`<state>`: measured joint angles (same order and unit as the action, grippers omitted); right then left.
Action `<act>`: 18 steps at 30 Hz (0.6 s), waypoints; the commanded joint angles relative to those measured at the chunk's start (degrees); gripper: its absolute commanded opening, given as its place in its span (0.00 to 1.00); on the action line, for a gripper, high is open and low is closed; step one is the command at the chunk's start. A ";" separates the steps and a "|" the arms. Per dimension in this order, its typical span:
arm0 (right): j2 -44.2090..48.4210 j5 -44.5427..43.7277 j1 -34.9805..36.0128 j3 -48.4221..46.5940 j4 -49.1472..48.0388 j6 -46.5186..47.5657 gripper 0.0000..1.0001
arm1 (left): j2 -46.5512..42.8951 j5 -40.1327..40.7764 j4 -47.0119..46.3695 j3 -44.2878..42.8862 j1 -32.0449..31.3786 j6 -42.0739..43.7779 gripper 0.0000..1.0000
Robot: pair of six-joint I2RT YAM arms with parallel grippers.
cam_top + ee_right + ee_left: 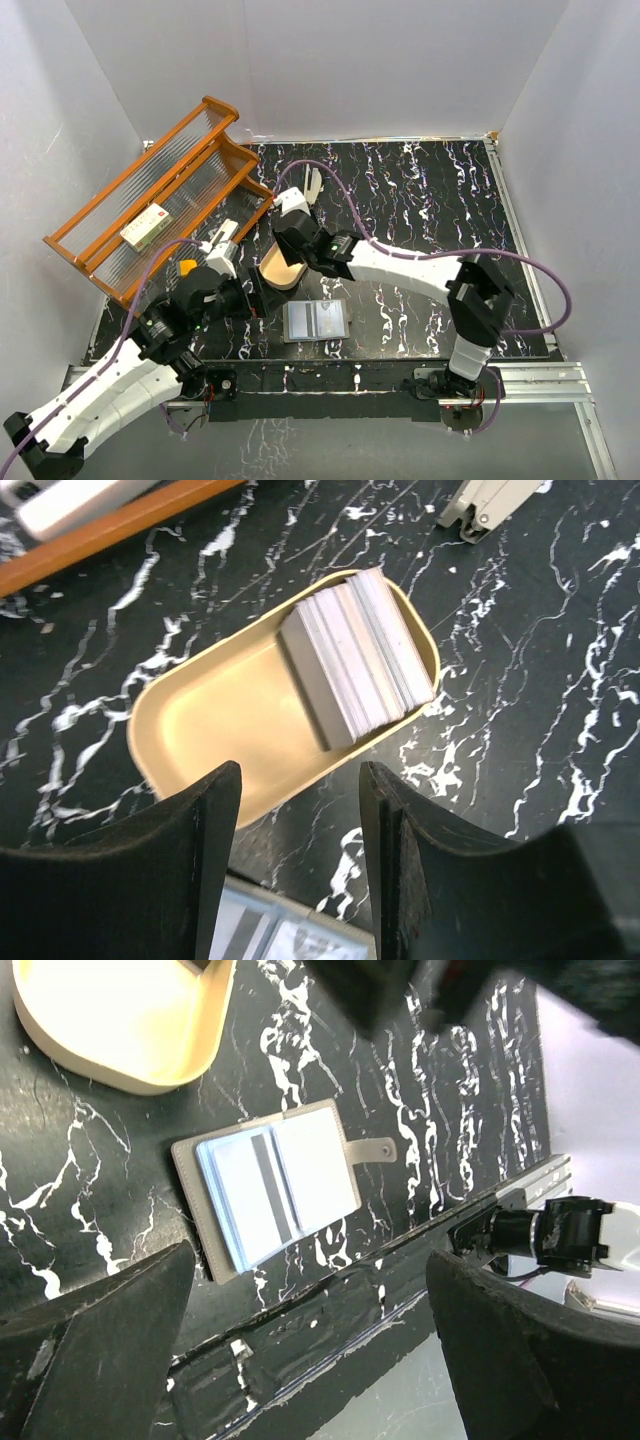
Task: Put the credit cards into the card holder
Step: Pick up the credit card from the storage box.
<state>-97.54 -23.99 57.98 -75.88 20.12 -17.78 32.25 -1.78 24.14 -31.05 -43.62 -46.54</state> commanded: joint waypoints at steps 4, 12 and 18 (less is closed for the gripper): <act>-9.20 -8.09 -0.91 -9.80 3.41 8.81 0.50 | -6.67 4.12 8.11 -7.13 -0.15 6.17 0.99; -17.06 -11.35 -1.20 -15.92 7.04 12.95 0.54 | -14.69 9.56 12.01 -8.08 -0.15 7.09 0.99; -20.66 -13.03 -1.69 -18.19 7.20 15.22 0.55 | -17.73 10.92 11.90 -7.32 -0.15 6.62 0.99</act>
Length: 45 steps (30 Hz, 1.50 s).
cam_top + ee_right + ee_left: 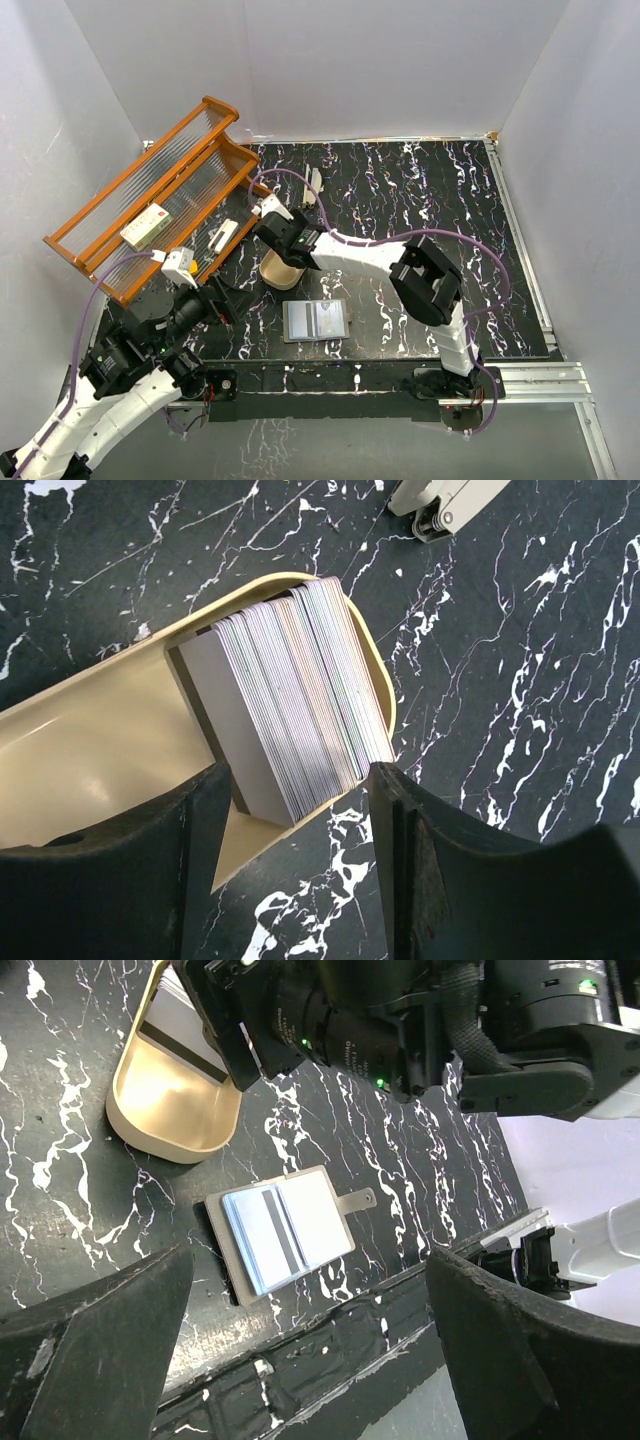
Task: Put the credit cards into the card holder
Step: Pick up the credit card from the storage box.
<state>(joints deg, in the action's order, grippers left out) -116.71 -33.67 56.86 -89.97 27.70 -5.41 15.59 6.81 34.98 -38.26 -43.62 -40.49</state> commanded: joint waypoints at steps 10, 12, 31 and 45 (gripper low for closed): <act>-5.03 -6.18 -1.17 -7.04 1.29 3.30 0.47 | -0.51 3.16 1.32 0.02 -0.15 0.47 0.99; -4.67 -6.23 -1.22 -7.14 1.30 3.08 0.43 | -0.24 3.18 1.48 -0.06 -0.15 0.50 0.99; -2.67 -5.63 -1.46 -7.32 1.13 4.11 0.34 | 0.83 3.61 1.60 -0.01 -0.15 0.31 0.99; -1.51 -4.99 -1.89 -7.16 0.60 4.45 0.26 | 1.19 3.65 1.63 0.11 -0.15 0.28 0.99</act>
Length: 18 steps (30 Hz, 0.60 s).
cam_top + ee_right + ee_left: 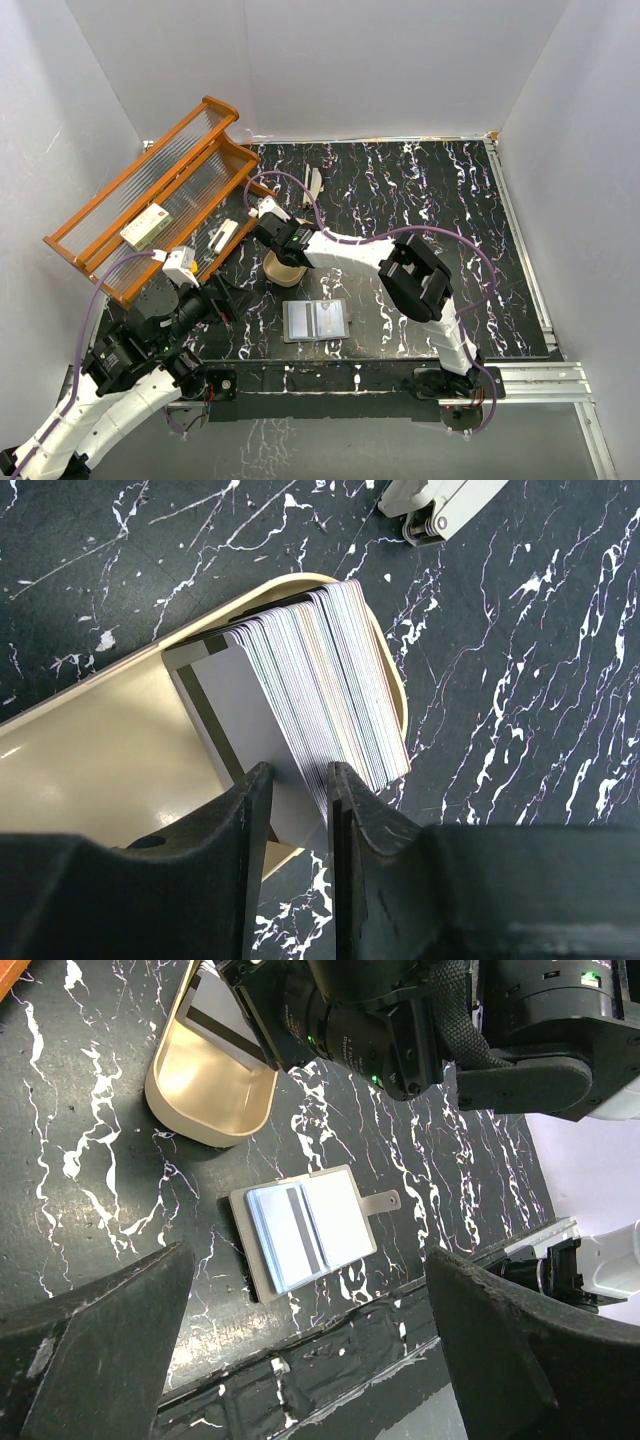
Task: Put the credit cards into the card holder
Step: Pick up the credit card from the storage box.
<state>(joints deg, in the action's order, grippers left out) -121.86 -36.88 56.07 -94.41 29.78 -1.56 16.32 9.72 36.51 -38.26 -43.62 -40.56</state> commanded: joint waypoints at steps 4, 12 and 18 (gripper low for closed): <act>3.74 -1.70 -1.07 -2.84 -1.47 0.60 0.24 | 0.91 0.50 0.11 0.02 -0.15 0.37 0.99; 3.99 -1.84 -1.06 -3.23 -1.50 0.64 0.22 | 0.93 0.48 0.09 -0.02 -0.15 0.48 0.99; 4.43 -1.67 -1.10 -3.61 -1.41 0.60 0.19 | 0.91 0.52 0.11 -0.05 -0.15 0.40 0.99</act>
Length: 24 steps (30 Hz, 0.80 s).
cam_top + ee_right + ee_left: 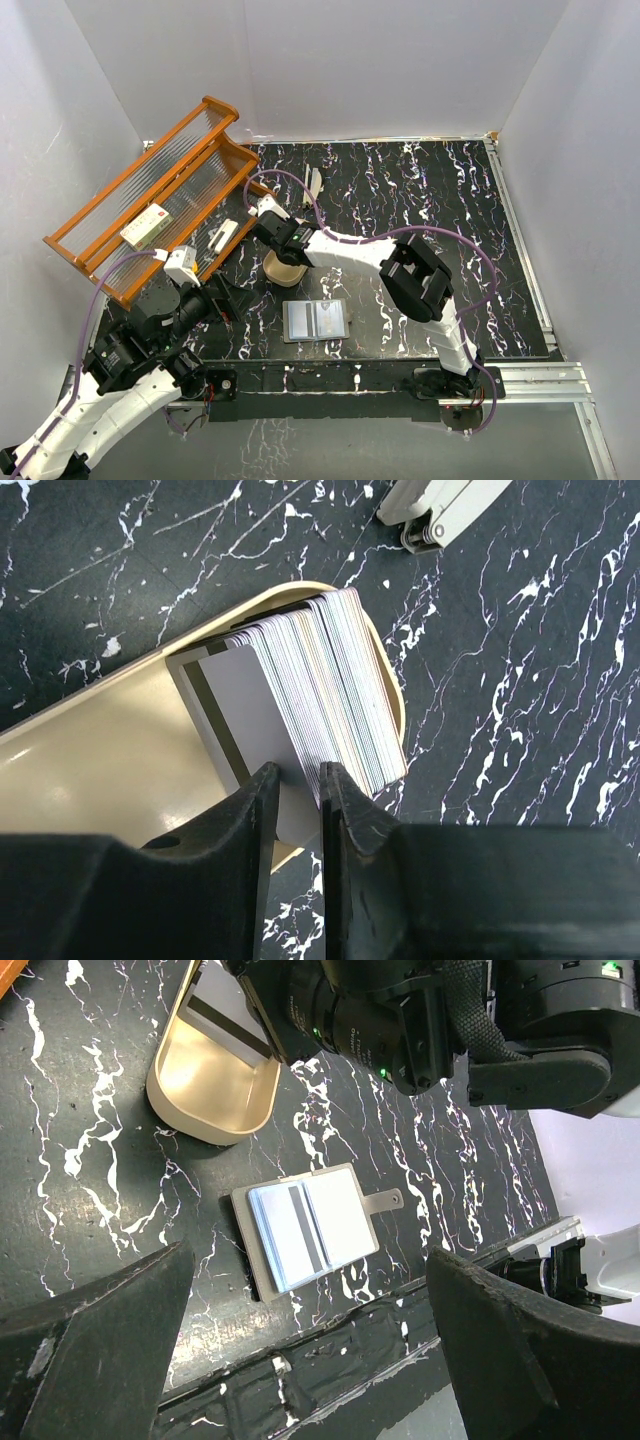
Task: Put the credit cards into the card holder
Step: Pick up the credit card from the storage box.
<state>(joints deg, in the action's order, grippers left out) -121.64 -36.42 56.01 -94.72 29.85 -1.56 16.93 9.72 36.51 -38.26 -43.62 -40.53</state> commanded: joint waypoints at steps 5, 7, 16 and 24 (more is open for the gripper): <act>4.80 -1.15 -1.00 -3.59 -1.12 0.44 0.17 | 0.38 -0.17 -0.23 -0.04 -0.15 0.72 0.99; 5.04 -0.74 -0.99 -3.63 -0.87 0.21 0.17 | 0.67 -0.92 -0.52 -0.04 -0.15 1.03 0.99; 8.28 10.56 -0.84 -1.68 1.21 -0.19 0.00 | 6.21 1.19 4.91 -3.46 -0.15 -3.30 0.99; 17.81 21.49 -0.76 4.96 -1.01 -7.00 0.00 | 11.21 -5.59 4.81 -4.57 -0.15 -5.92 0.95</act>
<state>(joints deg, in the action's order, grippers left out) -111.15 -21.34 55.70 -92.16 31.62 -4.01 27.31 7.79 41.04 -41.63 -43.62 -44.66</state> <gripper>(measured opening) 0.009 0.974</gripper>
